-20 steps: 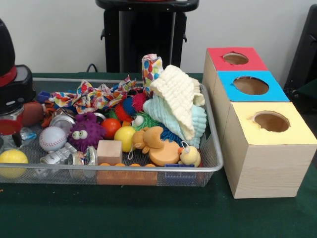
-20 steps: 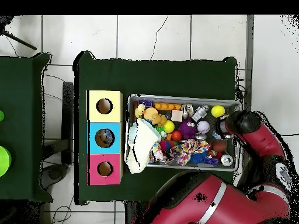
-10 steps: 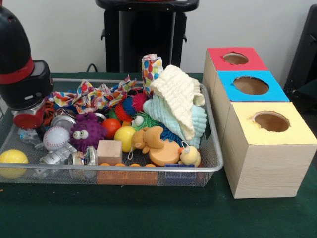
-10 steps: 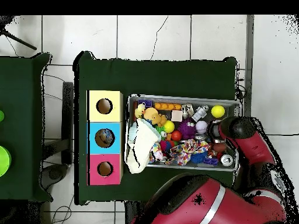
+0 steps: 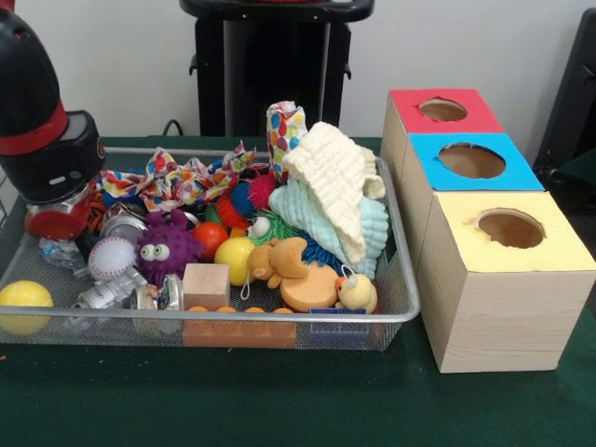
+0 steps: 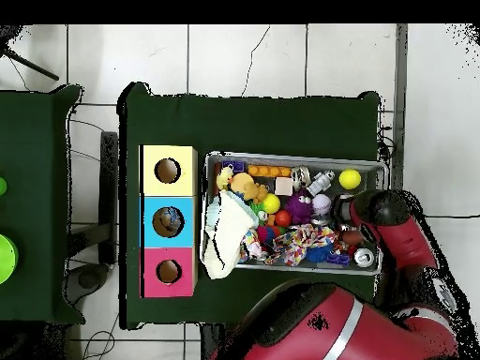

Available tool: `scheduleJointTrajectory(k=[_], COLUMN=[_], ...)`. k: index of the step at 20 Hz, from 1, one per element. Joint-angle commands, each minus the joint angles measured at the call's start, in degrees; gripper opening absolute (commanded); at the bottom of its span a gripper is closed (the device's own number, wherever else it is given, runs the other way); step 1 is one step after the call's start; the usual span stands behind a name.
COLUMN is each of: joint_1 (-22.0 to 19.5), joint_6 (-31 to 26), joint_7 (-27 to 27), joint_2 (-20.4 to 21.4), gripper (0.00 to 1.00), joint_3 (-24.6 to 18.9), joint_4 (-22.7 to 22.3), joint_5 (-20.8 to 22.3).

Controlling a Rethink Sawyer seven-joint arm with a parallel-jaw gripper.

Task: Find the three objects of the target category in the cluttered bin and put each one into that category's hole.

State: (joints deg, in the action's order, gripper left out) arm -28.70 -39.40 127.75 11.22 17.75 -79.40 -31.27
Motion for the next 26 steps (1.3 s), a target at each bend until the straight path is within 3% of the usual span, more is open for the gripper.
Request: scheduleJointTrajectory(k=[1, 11, 26], joint_1=[1.11, 2.01, 3.38], joint_6=[1.63, 0.60, 0.21], joint_7=[12.07, 12.99, 13.38], joint_2=[-3.18, -0.63, -0.28], gripper=[0.00, 0.00, 0.00], joint_3=[-8.21, -9.64, -9.76], joint_4=[-8.16, -12.36, -14.13], joint_5=[-3.39, -8.24, -13.33])
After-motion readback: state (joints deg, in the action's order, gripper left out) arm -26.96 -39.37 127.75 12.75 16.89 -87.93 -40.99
